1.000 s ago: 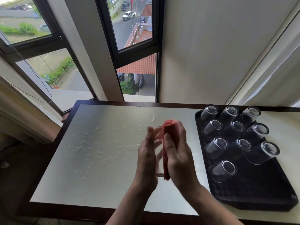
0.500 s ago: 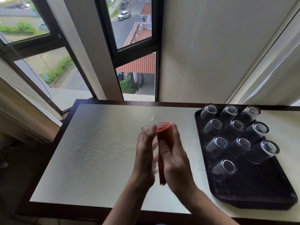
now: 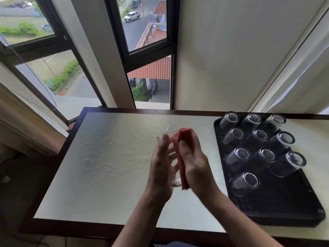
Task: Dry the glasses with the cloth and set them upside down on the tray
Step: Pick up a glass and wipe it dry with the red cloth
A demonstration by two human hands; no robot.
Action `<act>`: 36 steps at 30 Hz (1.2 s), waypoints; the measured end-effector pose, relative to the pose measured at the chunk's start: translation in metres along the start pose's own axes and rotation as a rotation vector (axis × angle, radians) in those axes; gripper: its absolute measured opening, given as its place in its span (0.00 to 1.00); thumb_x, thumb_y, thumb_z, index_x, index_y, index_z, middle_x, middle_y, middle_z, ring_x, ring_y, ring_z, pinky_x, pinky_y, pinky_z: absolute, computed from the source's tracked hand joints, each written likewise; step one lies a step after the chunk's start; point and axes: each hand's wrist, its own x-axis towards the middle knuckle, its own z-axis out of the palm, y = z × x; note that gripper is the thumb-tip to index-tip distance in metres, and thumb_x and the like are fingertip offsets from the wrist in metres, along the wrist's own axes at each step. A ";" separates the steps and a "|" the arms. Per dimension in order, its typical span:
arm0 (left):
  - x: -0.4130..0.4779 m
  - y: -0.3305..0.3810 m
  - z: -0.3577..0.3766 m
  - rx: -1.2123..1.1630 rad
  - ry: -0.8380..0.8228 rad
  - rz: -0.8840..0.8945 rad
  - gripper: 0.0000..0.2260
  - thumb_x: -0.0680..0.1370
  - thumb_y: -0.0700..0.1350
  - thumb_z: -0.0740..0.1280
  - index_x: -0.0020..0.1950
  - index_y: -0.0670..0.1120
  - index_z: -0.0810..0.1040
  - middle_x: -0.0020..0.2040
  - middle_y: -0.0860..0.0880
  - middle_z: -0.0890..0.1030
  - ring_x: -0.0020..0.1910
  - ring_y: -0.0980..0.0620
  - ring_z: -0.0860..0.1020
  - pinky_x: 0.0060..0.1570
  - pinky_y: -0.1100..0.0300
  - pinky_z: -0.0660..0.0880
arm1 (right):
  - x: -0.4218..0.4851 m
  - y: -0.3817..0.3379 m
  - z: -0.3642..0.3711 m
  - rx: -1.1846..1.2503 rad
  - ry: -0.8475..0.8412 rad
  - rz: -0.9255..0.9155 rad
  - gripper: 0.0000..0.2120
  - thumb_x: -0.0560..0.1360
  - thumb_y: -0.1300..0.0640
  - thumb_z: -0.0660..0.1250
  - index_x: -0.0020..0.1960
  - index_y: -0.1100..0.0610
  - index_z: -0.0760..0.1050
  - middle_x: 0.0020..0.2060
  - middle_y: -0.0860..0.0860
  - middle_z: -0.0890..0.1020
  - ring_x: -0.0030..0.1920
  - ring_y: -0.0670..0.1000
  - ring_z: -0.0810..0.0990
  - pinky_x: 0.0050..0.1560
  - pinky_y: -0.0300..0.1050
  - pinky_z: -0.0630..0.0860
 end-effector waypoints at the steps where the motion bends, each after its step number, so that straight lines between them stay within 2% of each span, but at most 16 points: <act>1: 0.000 0.001 -0.003 -0.034 -0.010 0.004 0.43 0.65 0.76 0.68 0.70 0.47 0.76 0.66 0.42 0.80 0.68 0.42 0.78 0.70 0.39 0.70 | -0.009 0.002 0.004 -0.057 0.002 -0.035 0.27 0.79 0.43 0.57 0.77 0.46 0.59 0.65 0.46 0.79 0.62 0.43 0.79 0.59 0.39 0.76; 4: 0.001 0.001 -0.013 -0.110 -0.035 -0.010 0.44 0.69 0.73 0.67 0.75 0.44 0.70 0.69 0.42 0.79 0.68 0.42 0.77 0.72 0.39 0.68 | -0.018 0.008 0.003 -0.109 -0.026 -0.116 0.30 0.78 0.49 0.58 0.79 0.46 0.55 0.75 0.44 0.67 0.73 0.40 0.66 0.71 0.36 0.66; 7: -0.005 -0.001 -0.005 -0.008 -0.060 0.005 0.37 0.69 0.69 0.67 0.71 0.47 0.74 0.64 0.44 0.82 0.63 0.44 0.81 0.62 0.46 0.77 | 0.003 0.008 -0.009 0.036 0.000 -0.014 0.24 0.77 0.46 0.57 0.73 0.48 0.67 0.62 0.49 0.80 0.61 0.48 0.81 0.65 0.52 0.77; 9: -0.007 -0.005 0.002 0.086 -0.061 -0.006 0.42 0.65 0.71 0.72 0.71 0.48 0.72 0.66 0.45 0.81 0.65 0.46 0.80 0.64 0.46 0.76 | 0.012 0.009 -0.011 0.106 0.024 0.085 0.24 0.76 0.42 0.56 0.69 0.48 0.70 0.58 0.50 0.82 0.57 0.51 0.82 0.63 0.59 0.77; 12: -0.004 -0.010 -0.001 0.029 -0.046 -0.029 0.51 0.61 0.67 0.79 0.75 0.44 0.66 0.69 0.41 0.77 0.68 0.45 0.77 0.67 0.45 0.74 | -0.008 0.006 0.001 -0.028 0.059 -0.013 0.27 0.78 0.41 0.56 0.76 0.43 0.62 0.69 0.47 0.75 0.67 0.49 0.76 0.68 0.56 0.73; 16: -0.001 -0.014 -0.010 -0.211 0.088 -0.073 0.54 0.57 0.62 0.84 0.74 0.44 0.62 0.70 0.41 0.73 0.62 0.48 0.82 0.62 0.48 0.78 | -0.038 0.015 0.014 -0.232 0.043 -0.162 0.31 0.78 0.46 0.53 0.80 0.49 0.52 0.79 0.42 0.58 0.77 0.39 0.57 0.76 0.40 0.58; 18: -0.002 -0.016 -0.010 -0.218 0.146 -0.061 0.54 0.55 0.65 0.83 0.72 0.46 0.62 0.69 0.40 0.73 0.60 0.46 0.83 0.60 0.47 0.80 | -0.032 0.015 0.011 -0.178 -0.032 -0.108 0.31 0.77 0.47 0.54 0.79 0.45 0.54 0.76 0.44 0.65 0.73 0.41 0.67 0.71 0.42 0.68; 20: -0.007 -0.013 -0.007 -0.150 0.167 -0.009 0.50 0.55 0.70 0.79 0.67 0.45 0.67 0.65 0.38 0.77 0.57 0.44 0.84 0.53 0.47 0.82 | -0.017 0.014 0.005 -0.051 -0.096 -0.011 0.29 0.75 0.51 0.55 0.76 0.43 0.58 0.65 0.50 0.77 0.59 0.48 0.81 0.59 0.52 0.79; 22: -0.012 -0.008 -0.002 -0.082 0.130 0.036 0.44 0.57 0.75 0.74 0.62 0.46 0.75 0.60 0.39 0.82 0.56 0.42 0.85 0.51 0.48 0.83 | -0.003 0.013 0.000 0.041 -0.110 0.043 0.30 0.73 0.46 0.57 0.75 0.47 0.61 0.57 0.54 0.80 0.53 0.54 0.82 0.55 0.59 0.80; 23: -0.013 -0.007 -0.001 -0.055 0.105 0.047 0.42 0.60 0.76 0.71 0.61 0.46 0.77 0.58 0.41 0.84 0.57 0.42 0.84 0.52 0.48 0.82 | 0.000 0.011 -0.002 0.039 -0.107 0.039 0.33 0.71 0.42 0.57 0.76 0.47 0.59 0.59 0.54 0.79 0.55 0.54 0.82 0.57 0.57 0.80; 25: -0.012 -0.006 0.000 -0.014 0.082 0.032 0.40 0.67 0.76 0.64 0.63 0.45 0.79 0.58 0.42 0.85 0.60 0.43 0.83 0.60 0.43 0.79 | -0.006 0.004 -0.001 -0.042 -0.087 0.010 0.39 0.69 0.38 0.55 0.79 0.42 0.52 0.68 0.50 0.74 0.62 0.48 0.77 0.61 0.40 0.76; 27: -0.011 -0.003 -0.003 -0.042 0.088 -0.031 0.37 0.71 0.74 0.59 0.64 0.46 0.80 0.59 0.42 0.85 0.61 0.43 0.83 0.63 0.43 0.77 | -0.020 0.000 0.005 -0.160 -0.066 -0.034 0.39 0.71 0.36 0.54 0.79 0.39 0.45 0.77 0.43 0.61 0.71 0.40 0.67 0.63 0.26 0.68; 29: -0.009 -0.003 -0.008 -0.096 0.097 -0.094 0.37 0.72 0.73 0.58 0.64 0.45 0.81 0.58 0.40 0.85 0.59 0.42 0.83 0.58 0.48 0.78 | -0.028 0.001 0.010 -0.245 -0.041 -0.093 0.37 0.74 0.37 0.54 0.79 0.40 0.45 0.79 0.39 0.53 0.75 0.37 0.60 0.67 0.28 0.64; 31: -0.008 -0.004 -0.009 -0.128 0.133 -0.082 0.34 0.74 0.69 0.57 0.65 0.45 0.79 0.58 0.40 0.85 0.57 0.42 0.84 0.54 0.50 0.79 | -0.019 0.003 0.008 -0.217 -0.021 -0.096 0.32 0.77 0.39 0.58 0.78 0.42 0.52 0.75 0.44 0.65 0.68 0.41 0.72 0.60 0.30 0.72; 33: -0.008 -0.005 -0.007 -0.112 0.165 -0.037 0.29 0.75 0.66 0.56 0.67 0.49 0.76 0.58 0.41 0.84 0.57 0.42 0.84 0.56 0.46 0.79 | -0.001 0.003 0.003 -0.062 -0.015 -0.026 0.26 0.78 0.40 0.59 0.74 0.46 0.60 0.58 0.48 0.80 0.50 0.45 0.83 0.47 0.39 0.80; 36: -0.014 -0.002 0.002 -0.069 0.136 -0.050 0.28 0.74 0.69 0.55 0.63 0.53 0.79 0.55 0.46 0.86 0.55 0.45 0.84 0.60 0.40 0.78 | 0.013 0.004 0.000 0.145 -0.011 0.079 0.25 0.78 0.39 0.57 0.71 0.50 0.65 0.50 0.47 0.82 0.47 0.49 0.85 0.47 0.49 0.81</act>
